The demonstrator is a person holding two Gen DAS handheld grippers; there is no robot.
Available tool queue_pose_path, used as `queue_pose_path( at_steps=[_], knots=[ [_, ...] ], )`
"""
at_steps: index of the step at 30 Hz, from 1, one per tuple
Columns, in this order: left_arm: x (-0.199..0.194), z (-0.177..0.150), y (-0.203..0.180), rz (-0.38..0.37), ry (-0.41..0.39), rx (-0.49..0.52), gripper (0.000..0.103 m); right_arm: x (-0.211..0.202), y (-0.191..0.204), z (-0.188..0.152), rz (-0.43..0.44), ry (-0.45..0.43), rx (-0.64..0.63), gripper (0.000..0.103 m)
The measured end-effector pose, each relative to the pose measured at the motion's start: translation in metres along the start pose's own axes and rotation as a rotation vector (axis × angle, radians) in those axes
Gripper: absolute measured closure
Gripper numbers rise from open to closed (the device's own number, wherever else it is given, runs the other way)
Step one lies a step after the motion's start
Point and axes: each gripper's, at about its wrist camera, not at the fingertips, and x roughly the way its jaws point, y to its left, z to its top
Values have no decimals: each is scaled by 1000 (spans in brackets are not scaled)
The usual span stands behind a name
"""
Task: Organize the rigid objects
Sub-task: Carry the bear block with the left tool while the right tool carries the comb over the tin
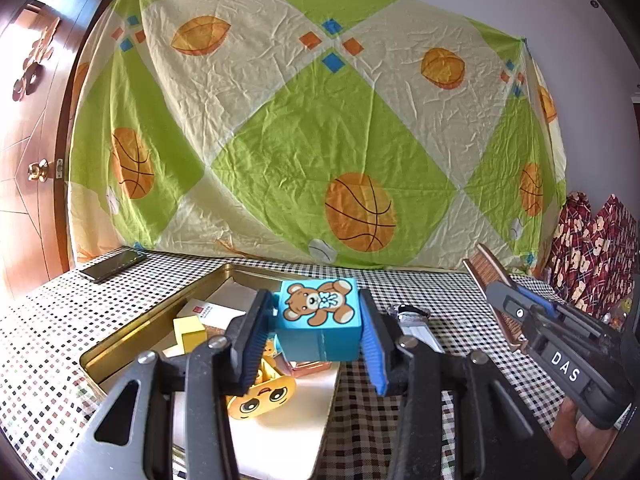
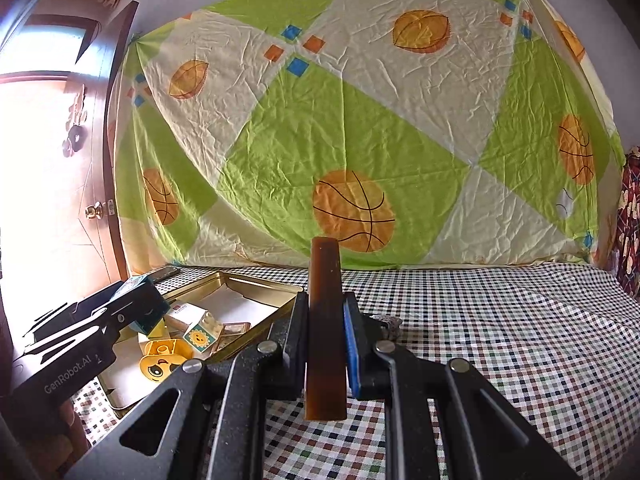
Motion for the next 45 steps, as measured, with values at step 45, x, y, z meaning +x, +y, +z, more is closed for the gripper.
queue_pose_path(
  at_steps=[45],
  knots=[
    [19, 5, 57, 87, 92, -28, 61, 39, 68, 4, 97, 65, -93, 86]
  ],
)
